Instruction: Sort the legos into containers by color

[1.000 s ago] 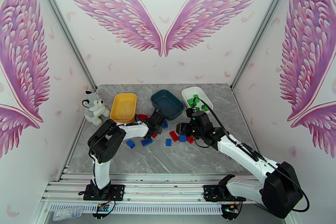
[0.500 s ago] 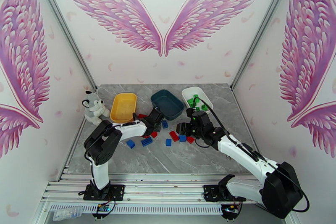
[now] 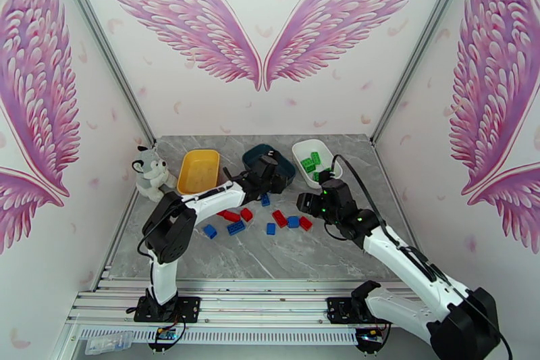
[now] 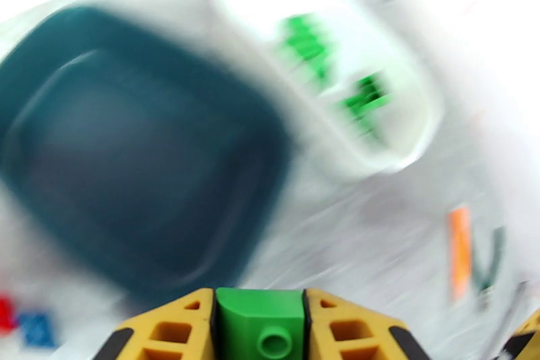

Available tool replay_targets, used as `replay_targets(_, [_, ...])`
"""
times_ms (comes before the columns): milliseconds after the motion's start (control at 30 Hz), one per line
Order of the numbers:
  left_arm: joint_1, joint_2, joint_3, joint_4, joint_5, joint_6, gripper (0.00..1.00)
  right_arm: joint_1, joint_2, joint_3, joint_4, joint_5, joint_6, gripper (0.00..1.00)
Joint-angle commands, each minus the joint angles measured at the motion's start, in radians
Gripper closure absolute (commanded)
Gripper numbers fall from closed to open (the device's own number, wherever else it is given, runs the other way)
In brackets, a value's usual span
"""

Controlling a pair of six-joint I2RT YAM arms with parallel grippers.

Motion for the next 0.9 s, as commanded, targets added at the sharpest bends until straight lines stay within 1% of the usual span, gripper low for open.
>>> replay_targets(0, [-0.005, 0.116, 0.127, 0.078, 0.147, -0.093, 0.68, -0.015, -0.089, -0.014, -0.069, 0.101, 0.012, 0.33])
replay_targets(200, [-0.006, 0.333, 0.414, 0.106, 0.245, -0.174, 0.66, -0.03, -0.223, -0.02, -0.097, 0.143, -0.006, 0.31])
replay_targets(367, [-0.002, 0.486, 0.651, 0.083, 0.268, -0.226, 0.6, -0.032, -0.255, -0.021, -0.102, 0.143, -0.014, 0.3])
replay_targets(433, [0.004, 0.525, 0.726, 0.078, 0.273, -0.244, 0.5, -0.034, -0.251, -0.023, -0.099, 0.136, -0.016, 0.3])
replay_targets(500, [0.01, 0.553, 0.792, 0.051, 0.278, -0.255, 0.31, -0.034, -0.243, -0.023, -0.097, 0.13, -0.016, 0.3])
replay_targets(533, [0.012, 0.551, 0.8, 0.043, 0.278, -0.254, 0.27, -0.034, -0.241, -0.023, -0.096, 0.127, -0.016, 0.3])
replay_targets(567, [0.014, 0.54, 0.793, 0.036, 0.274, -0.246, 0.25, -0.034, -0.239, -0.024, -0.095, 0.121, -0.016, 0.29])
replay_targets(633, [0.014, 0.488, 0.731, 0.039, 0.258, -0.229, 0.25, -0.034, -0.239, -0.025, -0.093, 0.114, -0.016, 0.26])
replay_targets(767, [0.008, 0.268, 0.422, 0.138, 0.178, -0.195, 0.25, -0.035, -0.245, -0.037, -0.073, 0.093, -0.023, 0.16])
replay_targets(867, [0.0, 0.069, 0.209, 0.147, 0.079, -0.136, 0.25, -0.034, -0.231, -0.054, -0.038, 0.053, -0.034, 0.07])
